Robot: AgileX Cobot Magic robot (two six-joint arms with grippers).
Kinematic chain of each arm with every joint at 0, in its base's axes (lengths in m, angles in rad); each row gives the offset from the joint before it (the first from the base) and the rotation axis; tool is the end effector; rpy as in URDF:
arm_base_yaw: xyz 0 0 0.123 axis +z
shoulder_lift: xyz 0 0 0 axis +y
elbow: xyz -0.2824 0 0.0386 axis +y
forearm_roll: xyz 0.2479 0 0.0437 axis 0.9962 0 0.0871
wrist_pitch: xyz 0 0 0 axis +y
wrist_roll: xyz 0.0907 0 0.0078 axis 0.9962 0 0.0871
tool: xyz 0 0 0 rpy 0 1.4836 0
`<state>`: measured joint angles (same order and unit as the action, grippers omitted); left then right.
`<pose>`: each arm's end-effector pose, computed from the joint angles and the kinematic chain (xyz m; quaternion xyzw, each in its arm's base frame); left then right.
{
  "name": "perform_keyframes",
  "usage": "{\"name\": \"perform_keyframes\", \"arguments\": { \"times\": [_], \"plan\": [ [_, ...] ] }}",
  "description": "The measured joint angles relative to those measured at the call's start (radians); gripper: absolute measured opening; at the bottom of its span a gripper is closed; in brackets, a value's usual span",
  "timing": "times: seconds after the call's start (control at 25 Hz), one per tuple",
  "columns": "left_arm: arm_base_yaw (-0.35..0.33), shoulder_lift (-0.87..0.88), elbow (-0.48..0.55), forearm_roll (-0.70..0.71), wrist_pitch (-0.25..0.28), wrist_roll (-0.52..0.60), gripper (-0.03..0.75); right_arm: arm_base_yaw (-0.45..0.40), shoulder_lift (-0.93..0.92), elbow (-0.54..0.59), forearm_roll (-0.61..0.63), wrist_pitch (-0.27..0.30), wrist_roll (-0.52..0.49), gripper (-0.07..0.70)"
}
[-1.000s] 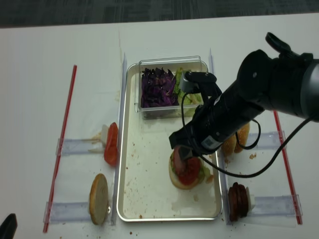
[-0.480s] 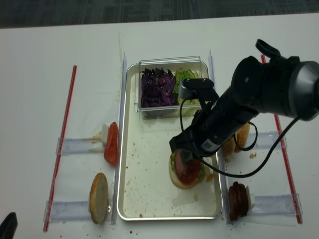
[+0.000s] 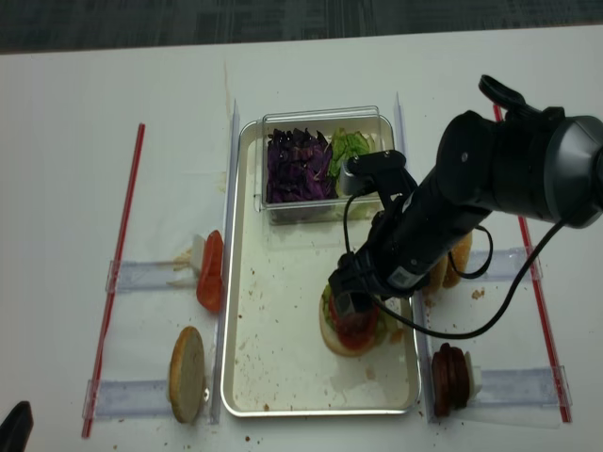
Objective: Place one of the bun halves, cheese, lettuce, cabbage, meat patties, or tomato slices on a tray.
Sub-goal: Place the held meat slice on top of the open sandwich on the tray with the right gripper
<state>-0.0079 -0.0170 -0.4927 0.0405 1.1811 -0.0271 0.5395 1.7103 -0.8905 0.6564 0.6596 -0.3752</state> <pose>-0.0121 0.0035 0.2656 -0.0105 0.8805 0.0119 0.4737 0.2419 0.1846 0.1649 -0.2045 0.9502 0.2256 0.0661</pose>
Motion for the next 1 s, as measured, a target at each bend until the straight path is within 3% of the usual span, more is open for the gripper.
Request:
{"name": "perform_keyframes", "arguments": {
  "times": [0.28, 0.56, 1.0],
  "plan": [
    [0.0, 0.0, 0.0, 0.0, 0.0, 0.0, 0.421, 0.0, -0.011, 0.0, -0.004, -0.006, 0.001, 0.572],
    [0.0, 0.0, 0.0, 0.0, 0.0, 0.0, 0.42, 0.0, -0.16, 0.0, -0.007, 0.014, 0.012, 0.573],
    [0.0, 0.0, 0.0, 0.0, 0.0, 0.0, 0.42, 0.0, -0.455, 0.0, -0.254, 0.11, 0.236, 0.573]
  ]
}}
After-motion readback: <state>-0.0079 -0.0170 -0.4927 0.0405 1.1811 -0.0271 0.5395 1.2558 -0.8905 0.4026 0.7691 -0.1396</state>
